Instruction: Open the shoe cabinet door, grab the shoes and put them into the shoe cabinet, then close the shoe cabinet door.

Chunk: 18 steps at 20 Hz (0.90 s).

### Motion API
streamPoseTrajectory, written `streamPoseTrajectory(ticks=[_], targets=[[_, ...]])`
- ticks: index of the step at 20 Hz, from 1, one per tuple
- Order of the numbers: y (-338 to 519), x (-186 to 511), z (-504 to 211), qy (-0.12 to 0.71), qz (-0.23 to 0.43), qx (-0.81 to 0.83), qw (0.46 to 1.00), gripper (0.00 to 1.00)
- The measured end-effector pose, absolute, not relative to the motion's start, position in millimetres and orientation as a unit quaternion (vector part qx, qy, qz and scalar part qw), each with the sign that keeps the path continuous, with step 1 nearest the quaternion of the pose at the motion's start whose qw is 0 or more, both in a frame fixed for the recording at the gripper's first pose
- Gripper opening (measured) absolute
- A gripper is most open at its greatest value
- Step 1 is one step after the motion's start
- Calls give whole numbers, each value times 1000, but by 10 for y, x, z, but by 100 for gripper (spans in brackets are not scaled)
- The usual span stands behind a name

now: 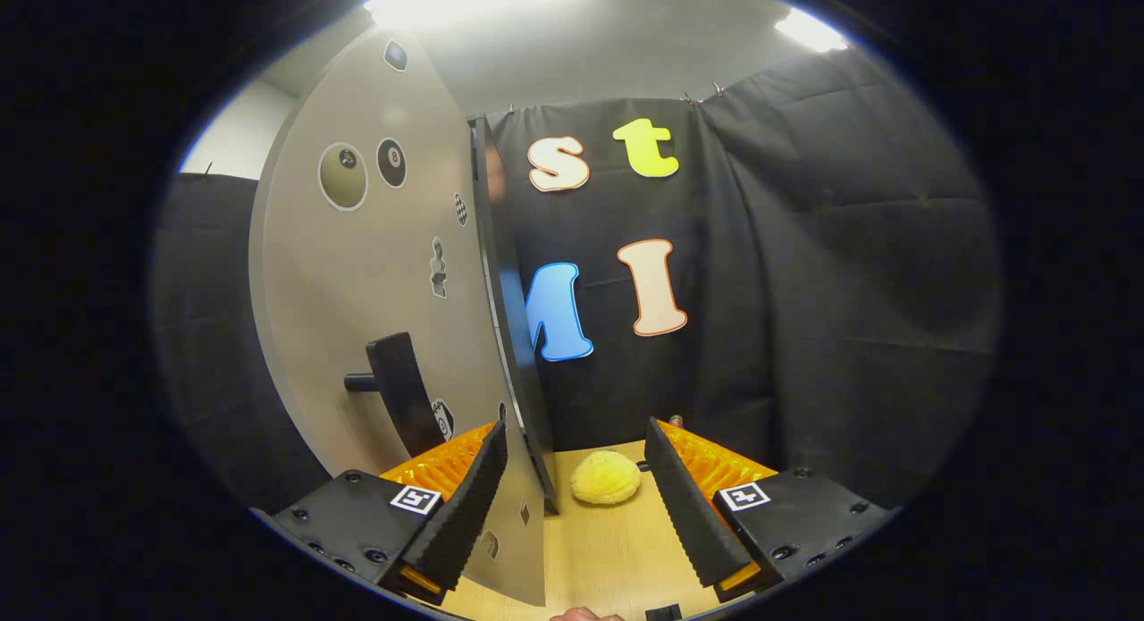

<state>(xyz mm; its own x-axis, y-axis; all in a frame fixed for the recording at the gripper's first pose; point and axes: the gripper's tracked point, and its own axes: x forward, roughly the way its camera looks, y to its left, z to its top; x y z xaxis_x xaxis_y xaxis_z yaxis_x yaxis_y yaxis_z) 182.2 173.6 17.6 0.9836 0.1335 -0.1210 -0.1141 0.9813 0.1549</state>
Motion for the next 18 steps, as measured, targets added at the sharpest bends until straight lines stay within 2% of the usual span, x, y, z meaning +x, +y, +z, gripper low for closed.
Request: streamPoseTrajectory(ticks=[8,18], targets=[[2493,1518,236,64,67,62,994,97],[3184,1501,326,46,51,43,997,97]])
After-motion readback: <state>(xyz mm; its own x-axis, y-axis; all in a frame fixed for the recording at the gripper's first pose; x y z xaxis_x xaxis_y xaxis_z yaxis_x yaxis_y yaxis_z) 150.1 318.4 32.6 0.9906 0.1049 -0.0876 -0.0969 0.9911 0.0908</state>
